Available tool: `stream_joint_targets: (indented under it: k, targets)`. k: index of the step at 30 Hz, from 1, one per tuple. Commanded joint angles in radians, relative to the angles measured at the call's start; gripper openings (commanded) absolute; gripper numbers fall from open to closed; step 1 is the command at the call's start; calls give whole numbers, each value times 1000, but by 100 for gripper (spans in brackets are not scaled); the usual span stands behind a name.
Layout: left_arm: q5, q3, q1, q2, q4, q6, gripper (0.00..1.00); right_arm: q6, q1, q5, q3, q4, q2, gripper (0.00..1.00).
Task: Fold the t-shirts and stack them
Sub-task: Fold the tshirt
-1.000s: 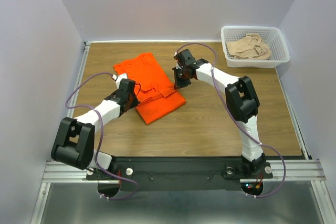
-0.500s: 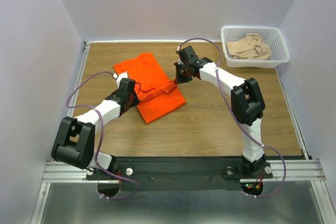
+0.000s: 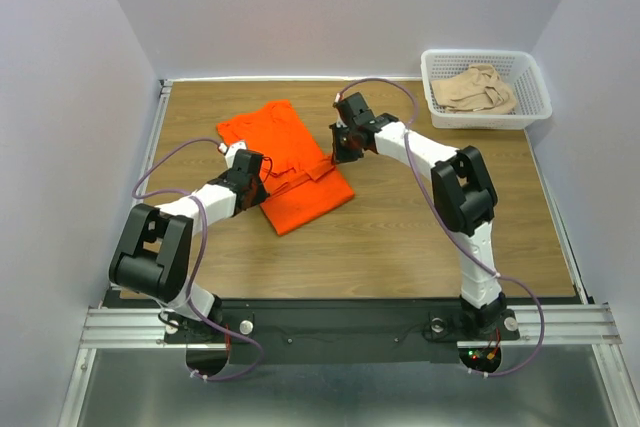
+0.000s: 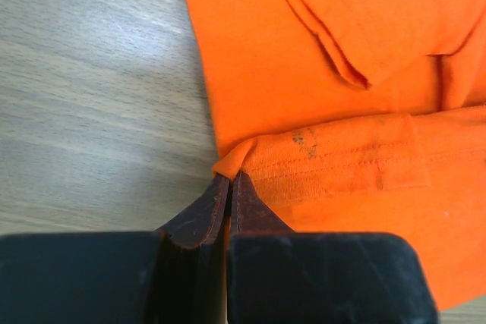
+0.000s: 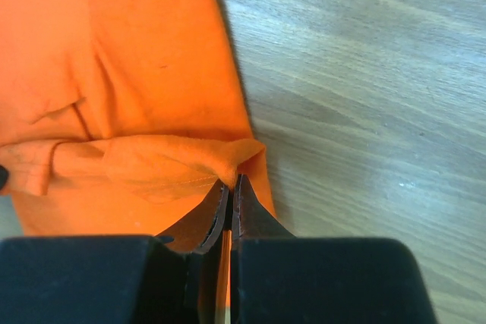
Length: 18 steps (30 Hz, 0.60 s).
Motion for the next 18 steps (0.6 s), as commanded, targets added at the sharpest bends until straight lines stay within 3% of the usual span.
stream_joint_targets:
  k: [1, 3, 5, 8, 9, 11, 12, 14, 18]
  targets:
    - [-54, 29, 5, 14, -41, -33, 0, -1, 2, 19, 52, 46, 28, 1]
    - [-52, 27, 5, 17, -33, -36, 0, -1, 2, 22, 56, 49, 38, 5]
    - [-51, 32, 5, 14, -32, -35, 5, -1, 2, 27, 59, 49, 38, 16]
    - [-57, 47, 5, -15, -52, -33, 29, 2, 3, 18, 42, 56, 0, 30]
    - [-55, 50, 5, -33, -56, -29, 42, 5, 3, 15, 35, 60, -15, 37]
    - [-65, 60, 5, -90, -70, -24, 55, -1, 14, 8, 6, 72, -63, 42]
    - [-72, 66, 5, -113, -76, -18, 69, -4, 28, 10, -4, 76, -77, 43]
    - [-74, 80, 5, -175, -108, -12, 77, -10, 44, 8, -39, 87, -112, 43]
    - [-63, 87, -9, -271, -164, -13, 79, -18, 113, 13, -106, 122, -152, 42]
